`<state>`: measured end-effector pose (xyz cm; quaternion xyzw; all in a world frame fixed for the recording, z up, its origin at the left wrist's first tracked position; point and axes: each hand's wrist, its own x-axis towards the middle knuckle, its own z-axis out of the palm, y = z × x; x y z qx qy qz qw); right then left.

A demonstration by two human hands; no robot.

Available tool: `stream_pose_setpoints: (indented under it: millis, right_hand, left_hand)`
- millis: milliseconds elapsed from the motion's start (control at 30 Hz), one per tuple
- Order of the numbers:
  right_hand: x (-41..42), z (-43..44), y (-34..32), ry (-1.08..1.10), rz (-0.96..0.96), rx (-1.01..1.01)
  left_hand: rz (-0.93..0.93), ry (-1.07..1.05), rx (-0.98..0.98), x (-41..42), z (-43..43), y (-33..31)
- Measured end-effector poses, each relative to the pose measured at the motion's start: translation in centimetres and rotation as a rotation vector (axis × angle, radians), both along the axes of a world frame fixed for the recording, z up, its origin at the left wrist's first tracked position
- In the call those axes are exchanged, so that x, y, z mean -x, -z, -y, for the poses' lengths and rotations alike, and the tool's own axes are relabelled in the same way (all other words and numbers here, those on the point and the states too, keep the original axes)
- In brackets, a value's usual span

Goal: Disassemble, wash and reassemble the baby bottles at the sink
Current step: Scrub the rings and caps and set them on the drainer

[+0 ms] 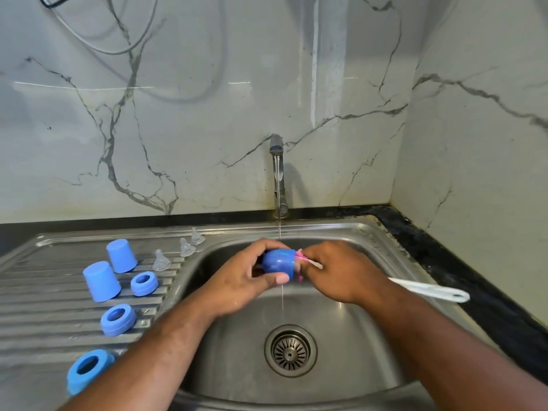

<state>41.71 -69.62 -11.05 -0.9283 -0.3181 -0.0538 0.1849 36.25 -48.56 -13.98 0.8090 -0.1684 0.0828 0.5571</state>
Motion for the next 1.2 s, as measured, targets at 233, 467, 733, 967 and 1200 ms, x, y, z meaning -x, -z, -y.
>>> stream_pose_setpoints:
  millis: [233, 467, 733, 967, 1200]
  right_hand:
    - [-1.1, 0.3, 1.0, -0.008, -0.136, 0.108]
    - [-2.9, 2.5, 1.2, 0.18, -0.106, 0.221]
    - [-3.2, 1.9, 2.9, 0.272, -0.163, 0.218]
    - [-3.9, 2.3, 3.3, 0.304, -0.183, 0.202]
    - [-3.7, 2.1, 3.3, 0.299, -0.196, 0.2]
  left_hand:
    - [0.097, -0.024, -0.048, -0.5, 0.6, 1.4]
    - [-0.211, -0.376, -0.014, -1.0, -1.4, 3.4]
    - [-0.176, -0.573, -0.138, -5.6, 0.4, 1.7]
    - [-0.137, -0.684, -0.283, -9.1, 3.1, 4.6]
    - [-0.062, -0.639, -0.288, -9.1, 2.2, 4.9]
